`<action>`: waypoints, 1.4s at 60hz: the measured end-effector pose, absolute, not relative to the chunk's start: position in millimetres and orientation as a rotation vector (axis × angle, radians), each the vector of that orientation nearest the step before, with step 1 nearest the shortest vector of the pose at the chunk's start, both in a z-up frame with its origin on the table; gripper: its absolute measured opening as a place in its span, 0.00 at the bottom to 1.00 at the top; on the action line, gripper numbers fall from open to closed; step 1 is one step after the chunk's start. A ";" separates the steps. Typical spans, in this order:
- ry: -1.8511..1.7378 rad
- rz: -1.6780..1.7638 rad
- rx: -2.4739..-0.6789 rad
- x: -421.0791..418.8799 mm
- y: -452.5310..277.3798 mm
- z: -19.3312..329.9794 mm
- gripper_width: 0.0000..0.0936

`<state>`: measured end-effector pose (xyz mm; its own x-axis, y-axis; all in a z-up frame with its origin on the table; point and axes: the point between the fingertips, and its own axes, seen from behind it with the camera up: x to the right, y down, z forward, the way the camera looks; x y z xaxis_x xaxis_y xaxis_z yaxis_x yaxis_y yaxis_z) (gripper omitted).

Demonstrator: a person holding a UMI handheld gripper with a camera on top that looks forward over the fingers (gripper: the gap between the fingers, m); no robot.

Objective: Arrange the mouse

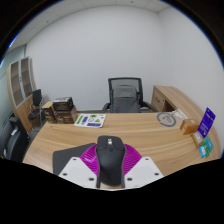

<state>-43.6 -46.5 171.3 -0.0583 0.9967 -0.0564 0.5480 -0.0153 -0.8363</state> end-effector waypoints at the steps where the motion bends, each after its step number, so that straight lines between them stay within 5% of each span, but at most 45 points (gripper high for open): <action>1: -1.675 0.966 -1.611 -45.8 -59.1 168.2 0.28; 16: -1.825 0.955 -1.594 -61.7 -191.3 79.9 0.29; 34: -1.860 0.863 -1.633 -62.4 -217.1 -4.2 0.35; 44: -1.857 0.840 -1.615 -62.5 -215.1 -8.3 0.57; 47: -1.851 0.808 -1.620 -60.1 -210.1 -8.0 0.82; 48: -1.846 0.801 -1.625 -59.1 -208.4 -6.8 0.93; 56: -1.830 0.816 -1.621 -41.8 -202.0 25.8 0.91; 84: -1.699 0.774 -1.656 192.2 -101.7 235.0 0.91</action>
<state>192.2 -101.7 235.0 -0.0070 0.9992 0.0400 0.6258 0.0355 -0.7792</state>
